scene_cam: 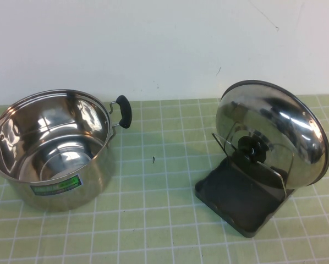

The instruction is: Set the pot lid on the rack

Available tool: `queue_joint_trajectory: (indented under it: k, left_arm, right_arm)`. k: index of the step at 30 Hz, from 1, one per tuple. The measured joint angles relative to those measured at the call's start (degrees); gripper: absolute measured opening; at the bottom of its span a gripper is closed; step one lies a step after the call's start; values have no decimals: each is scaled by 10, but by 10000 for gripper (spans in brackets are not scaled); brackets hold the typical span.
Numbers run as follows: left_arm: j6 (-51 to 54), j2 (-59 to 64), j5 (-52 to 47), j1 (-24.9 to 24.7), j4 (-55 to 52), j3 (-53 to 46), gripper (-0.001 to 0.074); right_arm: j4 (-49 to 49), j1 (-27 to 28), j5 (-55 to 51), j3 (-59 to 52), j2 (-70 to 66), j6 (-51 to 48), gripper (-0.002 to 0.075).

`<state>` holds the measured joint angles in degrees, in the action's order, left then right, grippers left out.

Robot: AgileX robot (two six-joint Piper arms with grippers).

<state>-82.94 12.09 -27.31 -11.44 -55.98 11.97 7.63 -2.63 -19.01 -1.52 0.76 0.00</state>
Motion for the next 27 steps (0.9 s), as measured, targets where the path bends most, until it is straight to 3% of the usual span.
queue_joint_trajectory:
  k: [12,19,23,27]
  left_arm:
    - [323,-129,-10,0,210,-26,-2]
    - [438,-129,100,0,309,-81,-2]
    - [592,-129,171,11,446,-119,-2]
    - [701,-129,220,54,571,-132,-2]
  right_arm:
    - [1,0,0,0,0,0,10]
    - [1,0,0,0,0,0,10]
    - [1,0,0,0,0,0,10]
    - [1,0,0,0,0,0,6]
